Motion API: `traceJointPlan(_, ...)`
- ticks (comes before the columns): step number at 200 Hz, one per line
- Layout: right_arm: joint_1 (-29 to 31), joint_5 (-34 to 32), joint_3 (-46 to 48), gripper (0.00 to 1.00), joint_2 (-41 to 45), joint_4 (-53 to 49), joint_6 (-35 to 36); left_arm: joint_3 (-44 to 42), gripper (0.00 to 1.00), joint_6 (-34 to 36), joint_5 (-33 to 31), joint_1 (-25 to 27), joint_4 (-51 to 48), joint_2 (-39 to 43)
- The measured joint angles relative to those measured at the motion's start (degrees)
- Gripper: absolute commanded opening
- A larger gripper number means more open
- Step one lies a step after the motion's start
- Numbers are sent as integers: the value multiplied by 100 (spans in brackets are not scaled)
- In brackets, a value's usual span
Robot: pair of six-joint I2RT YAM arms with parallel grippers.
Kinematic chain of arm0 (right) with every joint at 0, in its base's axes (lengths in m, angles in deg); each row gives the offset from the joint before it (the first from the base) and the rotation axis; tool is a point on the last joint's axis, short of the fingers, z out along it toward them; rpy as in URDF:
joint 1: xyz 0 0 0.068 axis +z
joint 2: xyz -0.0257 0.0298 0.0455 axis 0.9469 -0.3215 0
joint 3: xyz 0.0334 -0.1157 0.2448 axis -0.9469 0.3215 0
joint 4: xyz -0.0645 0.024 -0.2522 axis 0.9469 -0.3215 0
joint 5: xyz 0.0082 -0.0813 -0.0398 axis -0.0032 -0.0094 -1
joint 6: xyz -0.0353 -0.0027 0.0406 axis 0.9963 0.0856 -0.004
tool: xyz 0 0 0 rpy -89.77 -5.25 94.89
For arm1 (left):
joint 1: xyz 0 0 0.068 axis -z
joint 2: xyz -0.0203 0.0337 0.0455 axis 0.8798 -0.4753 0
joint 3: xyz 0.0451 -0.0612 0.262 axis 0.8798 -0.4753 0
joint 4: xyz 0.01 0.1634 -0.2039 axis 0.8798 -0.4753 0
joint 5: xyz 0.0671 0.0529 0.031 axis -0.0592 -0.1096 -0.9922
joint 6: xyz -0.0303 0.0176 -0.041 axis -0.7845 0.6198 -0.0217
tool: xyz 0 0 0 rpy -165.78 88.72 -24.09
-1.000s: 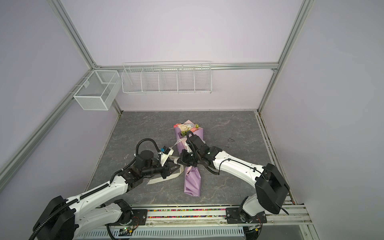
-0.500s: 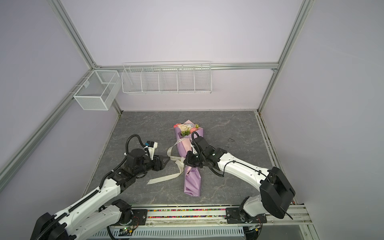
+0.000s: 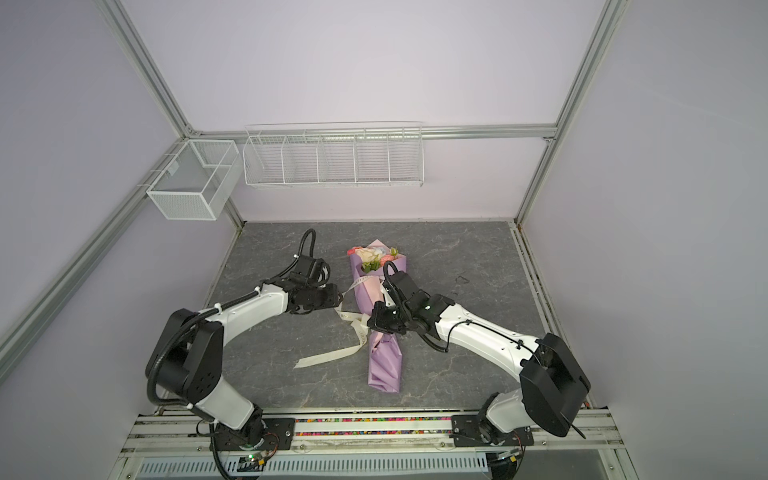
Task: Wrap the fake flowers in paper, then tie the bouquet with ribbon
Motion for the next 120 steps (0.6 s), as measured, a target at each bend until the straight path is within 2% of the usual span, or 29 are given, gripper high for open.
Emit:
traceJointPlan(70,-59,101,-151,7,-179,-68,46,758,62,1827,48,2,-380,-503)
traceJointPlan(120,-129,144,-173,7,-229,-125,48,1475,60,2933,44,114,-765,-1263)
